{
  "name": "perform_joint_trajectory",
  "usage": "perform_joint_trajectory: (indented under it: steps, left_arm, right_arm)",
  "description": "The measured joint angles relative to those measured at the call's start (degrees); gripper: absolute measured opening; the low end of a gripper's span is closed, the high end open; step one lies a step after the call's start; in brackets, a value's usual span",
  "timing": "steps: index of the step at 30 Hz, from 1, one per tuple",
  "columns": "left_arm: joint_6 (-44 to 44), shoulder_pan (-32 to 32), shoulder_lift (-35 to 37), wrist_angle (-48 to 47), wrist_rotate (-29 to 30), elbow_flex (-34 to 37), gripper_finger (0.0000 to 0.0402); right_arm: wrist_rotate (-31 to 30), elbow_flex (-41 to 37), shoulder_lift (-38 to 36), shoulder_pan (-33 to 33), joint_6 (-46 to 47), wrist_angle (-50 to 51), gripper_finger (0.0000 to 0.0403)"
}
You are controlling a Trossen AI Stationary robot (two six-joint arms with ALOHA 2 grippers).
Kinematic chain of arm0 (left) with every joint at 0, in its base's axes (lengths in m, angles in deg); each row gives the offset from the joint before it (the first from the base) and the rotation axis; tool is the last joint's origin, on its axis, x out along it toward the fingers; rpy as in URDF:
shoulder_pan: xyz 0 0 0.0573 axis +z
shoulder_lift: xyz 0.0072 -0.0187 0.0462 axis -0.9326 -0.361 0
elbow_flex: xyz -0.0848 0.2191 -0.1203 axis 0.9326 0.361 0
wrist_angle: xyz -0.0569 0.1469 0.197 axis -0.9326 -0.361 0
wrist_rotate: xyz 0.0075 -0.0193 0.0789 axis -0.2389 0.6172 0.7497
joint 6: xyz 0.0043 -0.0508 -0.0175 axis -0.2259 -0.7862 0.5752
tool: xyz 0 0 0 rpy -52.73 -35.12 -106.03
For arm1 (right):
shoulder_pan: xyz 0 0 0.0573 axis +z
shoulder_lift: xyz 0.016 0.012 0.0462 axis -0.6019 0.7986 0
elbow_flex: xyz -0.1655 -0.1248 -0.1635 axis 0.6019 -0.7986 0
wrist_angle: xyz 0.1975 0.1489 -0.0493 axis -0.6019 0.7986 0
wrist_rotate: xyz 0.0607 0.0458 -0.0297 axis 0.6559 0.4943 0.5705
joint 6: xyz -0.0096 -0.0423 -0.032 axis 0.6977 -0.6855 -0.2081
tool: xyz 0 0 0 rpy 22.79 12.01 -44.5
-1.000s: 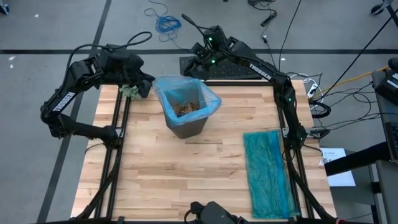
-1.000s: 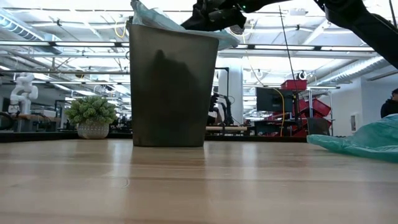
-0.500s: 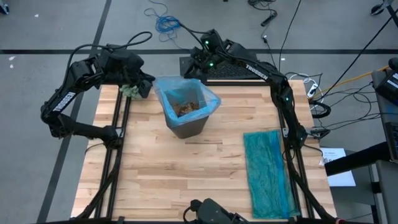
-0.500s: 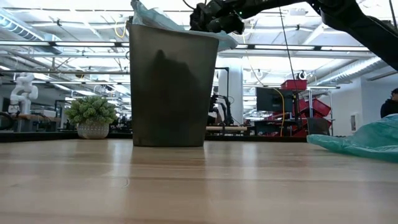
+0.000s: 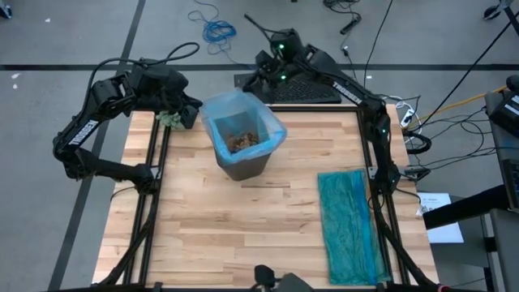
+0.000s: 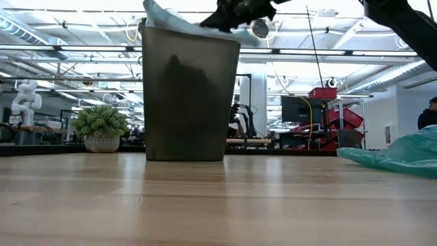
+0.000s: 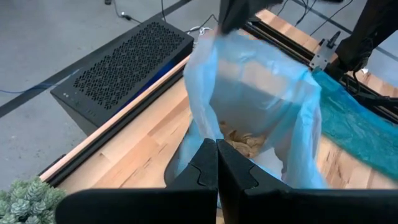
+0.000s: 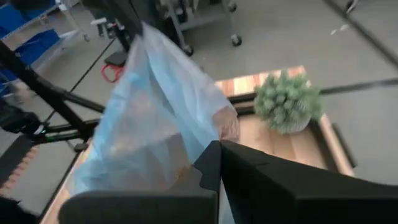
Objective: Place trash/remove bag and relplace
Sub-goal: Close the blue trash bag
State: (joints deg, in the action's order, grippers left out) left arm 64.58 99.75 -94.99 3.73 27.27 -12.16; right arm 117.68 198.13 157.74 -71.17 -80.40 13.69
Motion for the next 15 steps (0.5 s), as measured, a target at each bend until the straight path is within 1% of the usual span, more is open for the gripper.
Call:
perform_joint_trajectory:
  steps: [4,11,15]
  left_arm:
    - [0.0,-0.3,-0.4,-0.2,0.0,0.0,0.0]
    - [0.0,-1.4,-0.8,-0.8,0.3,0.0,0.0]
    - [0.0,-1.8,-1.1,-2.2,1.0,0.0,0.0]
  right_arm:
    - [-3.0,0.0,-3.3,0.3,0.0,-1.5,0.0]
    - [-5.2,0.0,-6.8,1.0,-0.2,-1.4,0.0]
    - [-5.0,0.0,-8.0,1.2,1.6,-1.8,0.0]
